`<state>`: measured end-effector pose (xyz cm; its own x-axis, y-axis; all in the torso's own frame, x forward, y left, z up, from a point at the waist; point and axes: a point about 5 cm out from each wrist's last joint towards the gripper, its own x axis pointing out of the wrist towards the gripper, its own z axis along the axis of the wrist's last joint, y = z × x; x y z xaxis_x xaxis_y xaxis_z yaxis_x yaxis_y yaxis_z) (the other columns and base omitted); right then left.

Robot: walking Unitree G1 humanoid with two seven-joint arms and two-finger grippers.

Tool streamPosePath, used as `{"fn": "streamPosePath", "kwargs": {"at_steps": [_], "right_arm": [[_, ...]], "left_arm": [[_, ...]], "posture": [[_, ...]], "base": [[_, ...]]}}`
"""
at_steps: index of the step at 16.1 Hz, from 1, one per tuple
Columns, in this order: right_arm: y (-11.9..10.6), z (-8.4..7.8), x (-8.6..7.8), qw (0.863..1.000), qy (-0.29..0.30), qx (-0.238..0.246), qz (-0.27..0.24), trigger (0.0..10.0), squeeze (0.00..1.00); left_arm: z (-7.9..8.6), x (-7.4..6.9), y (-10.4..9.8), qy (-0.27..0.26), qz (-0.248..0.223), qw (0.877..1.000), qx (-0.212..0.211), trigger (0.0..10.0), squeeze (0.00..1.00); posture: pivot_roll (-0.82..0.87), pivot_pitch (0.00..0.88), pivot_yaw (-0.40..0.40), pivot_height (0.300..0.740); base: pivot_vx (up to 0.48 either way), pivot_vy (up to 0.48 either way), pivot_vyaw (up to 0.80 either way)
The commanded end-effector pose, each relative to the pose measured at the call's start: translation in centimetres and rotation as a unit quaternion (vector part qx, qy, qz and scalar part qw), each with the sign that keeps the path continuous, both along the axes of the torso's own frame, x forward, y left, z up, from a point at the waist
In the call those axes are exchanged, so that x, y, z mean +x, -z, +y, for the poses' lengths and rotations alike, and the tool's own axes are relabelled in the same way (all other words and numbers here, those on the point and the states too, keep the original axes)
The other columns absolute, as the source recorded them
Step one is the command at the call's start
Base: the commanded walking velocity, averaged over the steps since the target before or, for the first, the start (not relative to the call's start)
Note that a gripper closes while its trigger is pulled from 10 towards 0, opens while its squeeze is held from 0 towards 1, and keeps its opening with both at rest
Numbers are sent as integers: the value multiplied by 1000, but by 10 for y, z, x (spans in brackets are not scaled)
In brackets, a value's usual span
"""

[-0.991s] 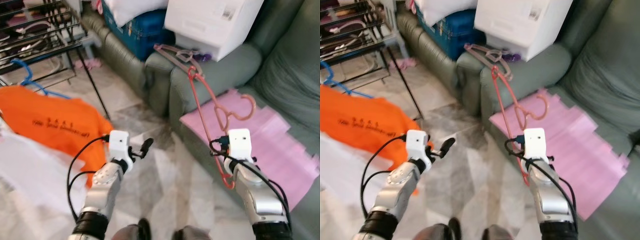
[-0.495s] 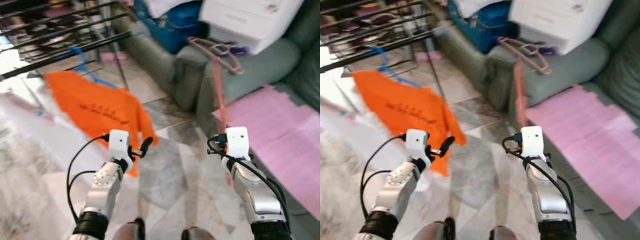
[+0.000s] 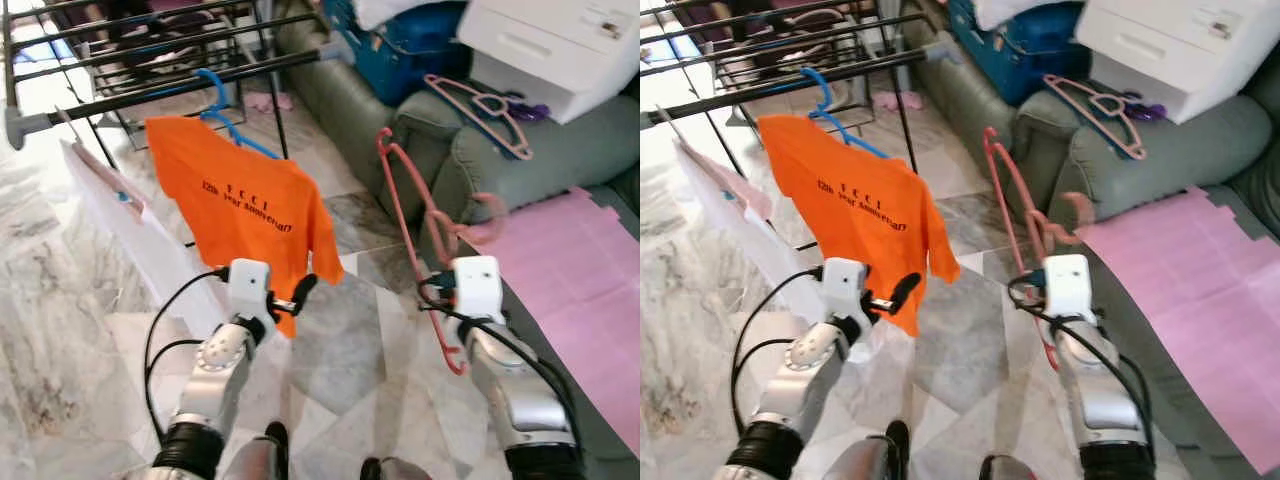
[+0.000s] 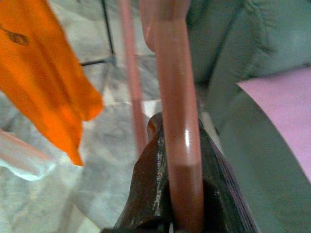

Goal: Hang hanger

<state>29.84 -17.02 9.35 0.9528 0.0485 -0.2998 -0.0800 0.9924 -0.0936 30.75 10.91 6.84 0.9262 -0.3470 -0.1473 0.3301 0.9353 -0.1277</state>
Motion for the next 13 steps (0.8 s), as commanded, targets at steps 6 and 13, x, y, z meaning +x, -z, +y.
{"fn": "streamPosePath", "kwargs": {"at_steps": [6, 13], "right_arm": [[-4, 0, 0, 1000, -2, 2, -16, 10000, 0], [-5, 1, 1, 1000, -6, 10, -18, 10000, 0]], "left_arm": [[-2, -1, 0, 9, -2, 1000, -5, 10000, 0], [-1, -3, 2, 0, 4, 1000, -3, 10000, 0]], "posture": [[-106, 194, 3, 740], [-97, 196, -7, 740]], "base": [[310, 0, 229], [172, 0, 0]]}}
